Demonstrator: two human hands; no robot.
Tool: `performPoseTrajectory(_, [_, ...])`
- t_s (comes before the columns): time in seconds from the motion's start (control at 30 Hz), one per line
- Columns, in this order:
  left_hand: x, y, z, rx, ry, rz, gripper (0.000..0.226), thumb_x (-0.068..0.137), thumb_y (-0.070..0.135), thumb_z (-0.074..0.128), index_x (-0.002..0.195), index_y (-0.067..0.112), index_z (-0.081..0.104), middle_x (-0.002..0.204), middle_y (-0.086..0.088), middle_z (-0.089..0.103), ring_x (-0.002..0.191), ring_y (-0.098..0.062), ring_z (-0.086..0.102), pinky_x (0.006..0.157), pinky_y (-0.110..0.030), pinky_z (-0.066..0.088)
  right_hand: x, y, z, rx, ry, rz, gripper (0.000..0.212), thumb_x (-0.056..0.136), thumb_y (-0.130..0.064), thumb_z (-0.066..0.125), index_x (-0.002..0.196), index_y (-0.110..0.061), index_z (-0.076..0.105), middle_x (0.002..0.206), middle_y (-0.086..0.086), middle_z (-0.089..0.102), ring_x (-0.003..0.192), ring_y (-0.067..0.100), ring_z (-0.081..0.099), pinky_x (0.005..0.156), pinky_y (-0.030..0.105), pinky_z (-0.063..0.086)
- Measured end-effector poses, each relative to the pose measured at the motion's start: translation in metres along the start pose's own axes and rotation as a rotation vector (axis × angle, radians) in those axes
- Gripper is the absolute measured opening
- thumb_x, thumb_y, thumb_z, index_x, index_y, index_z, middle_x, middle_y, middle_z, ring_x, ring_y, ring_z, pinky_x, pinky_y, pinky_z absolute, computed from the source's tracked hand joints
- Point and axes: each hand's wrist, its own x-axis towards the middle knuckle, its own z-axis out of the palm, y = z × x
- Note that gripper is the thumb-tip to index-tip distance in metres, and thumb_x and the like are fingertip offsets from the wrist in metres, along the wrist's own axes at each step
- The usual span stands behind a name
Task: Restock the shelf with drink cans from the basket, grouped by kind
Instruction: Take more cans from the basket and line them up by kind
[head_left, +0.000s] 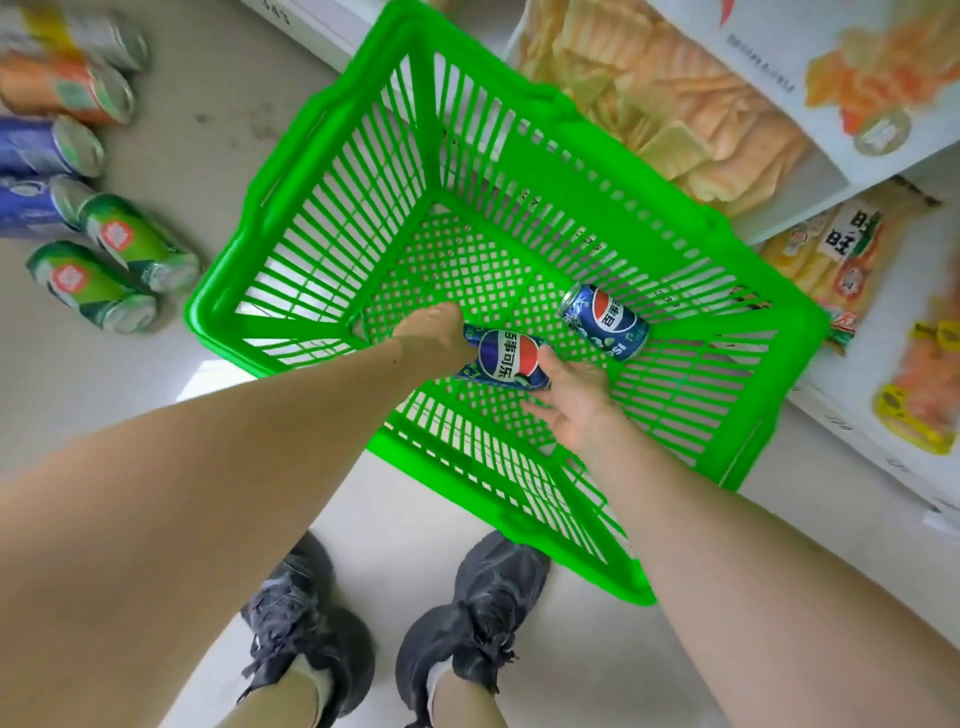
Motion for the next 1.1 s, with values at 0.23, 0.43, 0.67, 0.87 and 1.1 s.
performPoseTrajectory(0.23, [-0.109, 0.029, -0.097, -0.144, 0.073, -0.031, 0.053, 0.08, 0.038, 0.07, 0.123, 0.011, 0.055, 0.115, -0.011, 0.062, 0.107, -0.029, 0.061, 0.083, -0.031, 0.047, -0.113, -0.075, -0.004, 0.172, -0.092, -0.194, 0.034, 0.083, -0.016, 0.076, 0.11, -0.015, 0.055, 0.117, 0.017, 0.064, 0.092, 0.027, 0.067, 0.092, 0.052, 0.051])
performPoseTrajectory(0.43, [-0.221, 0.055, -0.16, -0.477, 0.112, -0.002, 0.042, 0.078, 0.02, 0.075, 0.115, 0.007, 0.058, 0.083, -0.016, 0.073, 0.074, -0.029, 0.072, 0.073, -0.043, 0.06, -0.236, -0.13, -0.015, 0.036, -0.152, -0.349, 0.04, 0.079, -0.012, 0.079, 0.114, -0.006, 0.062, 0.105, 0.014, 0.07, 0.076, 0.015, 0.068, 0.072, 0.033, 0.055])
performPoseTrajectory(0.67, [-0.352, 0.079, -0.225, -0.563, 0.138, 0.087, 0.053, 0.073, 0.019, 0.081, 0.114, 0.009, 0.048, 0.074, -0.006, 0.062, 0.057, -0.017, 0.063, 0.063, -0.038, 0.06, -0.384, -0.167, -0.037, -0.083, -0.102, -0.569, 0.068, 0.063, -0.03, 0.089, 0.121, -0.005, 0.064, 0.112, 0.013, 0.07, 0.098, 0.025, 0.071, 0.082, 0.041, 0.059])
performPoseTrajectory(0.87, [-0.46, 0.107, -0.281, -0.448, 0.165, 0.241, 0.066, 0.066, 0.033, 0.086, 0.115, 0.011, 0.049, 0.104, 0.001, 0.058, 0.09, -0.017, 0.058, 0.075, -0.032, 0.05, -0.511, -0.197, -0.077, -0.197, -0.119, -0.774, 0.06, 0.062, -0.029, 0.09, 0.115, -0.007, 0.069, 0.103, 0.005, 0.073, 0.093, 0.02, 0.071, 0.084, 0.038, 0.058])
performPoseTrajectory(1.1, [-0.566, 0.16, -0.331, -0.395, 0.179, 0.475, 0.056, 0.061, 0.022, 0.089, 0.108, 0.011, 0.061, 0.1, -0.005, 0.068, 0.087, -0.018, 0.063, 0.079, -0.029, 0.052, -0.642, -0.225, -0.132, -0.24, -0.156, -0.936, 0.051, 0.074, -0.011, 0.083, 0.121, -0.002, 0.064, 0.096, 0.003, 0.071, 0.083, 0.013, 0.07, 0.074, 0.029, 0.058])
